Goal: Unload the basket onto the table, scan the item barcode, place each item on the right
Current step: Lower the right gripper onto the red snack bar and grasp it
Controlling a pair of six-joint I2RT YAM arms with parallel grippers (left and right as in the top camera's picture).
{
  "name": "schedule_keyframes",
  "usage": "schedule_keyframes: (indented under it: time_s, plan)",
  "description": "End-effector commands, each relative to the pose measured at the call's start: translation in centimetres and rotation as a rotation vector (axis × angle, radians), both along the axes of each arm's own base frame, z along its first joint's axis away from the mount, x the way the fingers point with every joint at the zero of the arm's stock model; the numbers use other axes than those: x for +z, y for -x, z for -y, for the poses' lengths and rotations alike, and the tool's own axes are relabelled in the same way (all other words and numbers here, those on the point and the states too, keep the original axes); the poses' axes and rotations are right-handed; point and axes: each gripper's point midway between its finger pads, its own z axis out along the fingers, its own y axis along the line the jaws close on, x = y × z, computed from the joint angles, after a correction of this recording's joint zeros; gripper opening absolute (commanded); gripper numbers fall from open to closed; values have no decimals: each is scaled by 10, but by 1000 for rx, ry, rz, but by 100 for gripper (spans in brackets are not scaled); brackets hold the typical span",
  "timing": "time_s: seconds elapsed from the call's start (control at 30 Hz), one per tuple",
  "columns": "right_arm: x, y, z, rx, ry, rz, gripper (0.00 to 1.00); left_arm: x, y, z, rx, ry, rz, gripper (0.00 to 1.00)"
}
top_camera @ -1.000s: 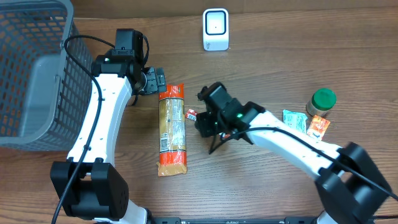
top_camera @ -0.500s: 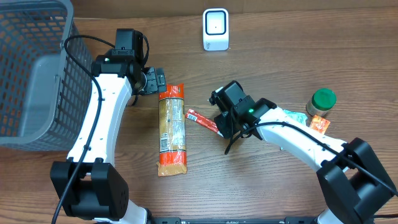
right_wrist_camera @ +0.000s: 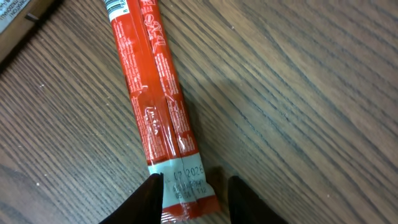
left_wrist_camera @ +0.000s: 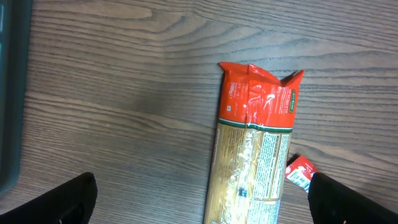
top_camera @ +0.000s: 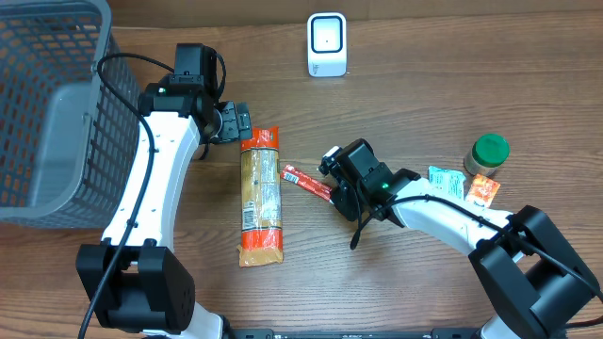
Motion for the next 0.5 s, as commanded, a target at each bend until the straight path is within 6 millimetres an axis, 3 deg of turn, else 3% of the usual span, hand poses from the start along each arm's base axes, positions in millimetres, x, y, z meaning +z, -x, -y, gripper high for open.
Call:
schedule_keyframes:
  time_s: [0.0, 0.27, 0.47]
  plan:
    - [-1, -2, -1, 32, 5, 31, 35, 10, -3, -1, -2, -7, 27, 100]
    - [6, -12, -10, 31, -33, 80, 35, 10, -3, -1, -2, -7, 27, 100]
    - [-1, -3, -12, 51, -45, 34, 35, 10, -3, -1, -2, -7, 27, 100]
